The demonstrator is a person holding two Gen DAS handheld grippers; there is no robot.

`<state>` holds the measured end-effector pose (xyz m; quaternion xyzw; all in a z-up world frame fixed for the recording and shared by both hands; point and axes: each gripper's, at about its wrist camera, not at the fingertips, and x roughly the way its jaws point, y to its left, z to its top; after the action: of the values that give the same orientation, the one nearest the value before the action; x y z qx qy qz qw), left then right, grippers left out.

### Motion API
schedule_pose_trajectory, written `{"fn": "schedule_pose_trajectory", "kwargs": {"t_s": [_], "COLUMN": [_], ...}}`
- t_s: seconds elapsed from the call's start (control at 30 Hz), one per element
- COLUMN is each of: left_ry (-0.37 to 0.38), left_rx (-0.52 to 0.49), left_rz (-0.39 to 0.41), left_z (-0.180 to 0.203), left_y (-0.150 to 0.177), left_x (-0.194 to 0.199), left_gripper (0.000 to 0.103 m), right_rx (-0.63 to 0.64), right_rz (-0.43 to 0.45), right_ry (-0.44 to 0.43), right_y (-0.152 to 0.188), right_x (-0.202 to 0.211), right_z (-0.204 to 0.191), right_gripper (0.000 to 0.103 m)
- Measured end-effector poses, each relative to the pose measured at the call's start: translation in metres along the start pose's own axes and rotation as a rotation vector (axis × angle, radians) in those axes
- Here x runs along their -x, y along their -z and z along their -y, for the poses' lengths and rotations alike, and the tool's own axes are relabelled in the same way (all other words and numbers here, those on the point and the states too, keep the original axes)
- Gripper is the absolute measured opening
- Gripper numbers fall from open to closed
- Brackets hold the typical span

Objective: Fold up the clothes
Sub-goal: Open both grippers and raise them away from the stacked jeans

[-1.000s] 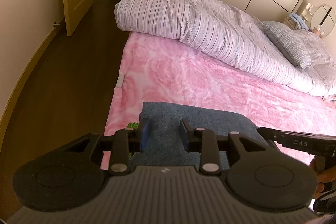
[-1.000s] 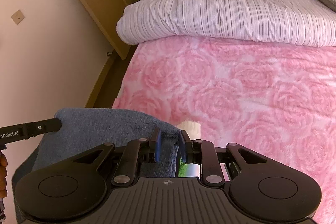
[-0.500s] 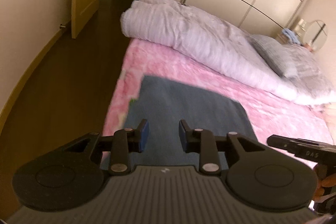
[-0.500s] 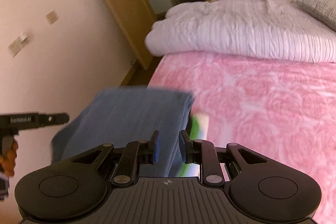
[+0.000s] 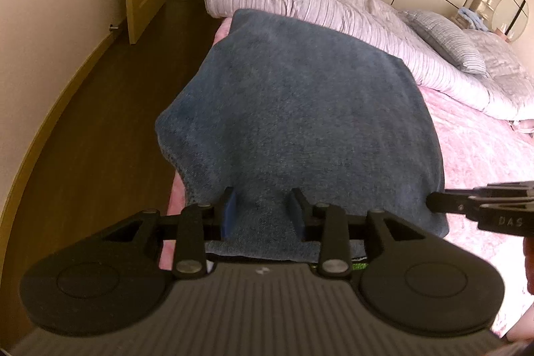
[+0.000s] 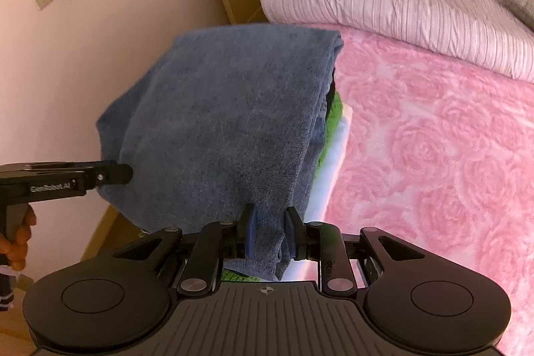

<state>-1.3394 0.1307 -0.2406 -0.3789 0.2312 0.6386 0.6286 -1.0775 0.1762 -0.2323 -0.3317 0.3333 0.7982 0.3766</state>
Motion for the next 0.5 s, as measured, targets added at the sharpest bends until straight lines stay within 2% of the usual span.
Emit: {"fn": "schedule_pose_trajectory", "kwargs": {"t_s": [0.2, 0.3, 0.4, 0.5], "left_ry": [-0.027, -0.046, -0.075, -0.113], "left_rx": [-0.003, 0.055, 0.12, 0.146], "left_rz": [0.025, 0.026, 0.02, 0.022], "left_z": [0.008, 0.009, 0.013, 0.018], "left_y": [0.008, 0.002, -0.005, -0.004], "left_x": [0.0, 0.006, 0.025, 0.052], "left_gripper": [0.032, 0.032, 0.03, 0.033], "right_rx": [-0.004, -0.004, -0.02, -0.079], "right_rz": [0.012, 0.034, 0.073, 0.107], "right_ry": [0.034, 0.053, 0.056, 0.032], "right_y": [0.01, 0.004, 0.0, 0.004], "right_x": [-0.002, 0.007, 0.026, 0.053], "right_z": [0.0, -0.005, -0.007, -0.004], "right_gripper": [0.023, 0.023, 0.023, 0.024]}}
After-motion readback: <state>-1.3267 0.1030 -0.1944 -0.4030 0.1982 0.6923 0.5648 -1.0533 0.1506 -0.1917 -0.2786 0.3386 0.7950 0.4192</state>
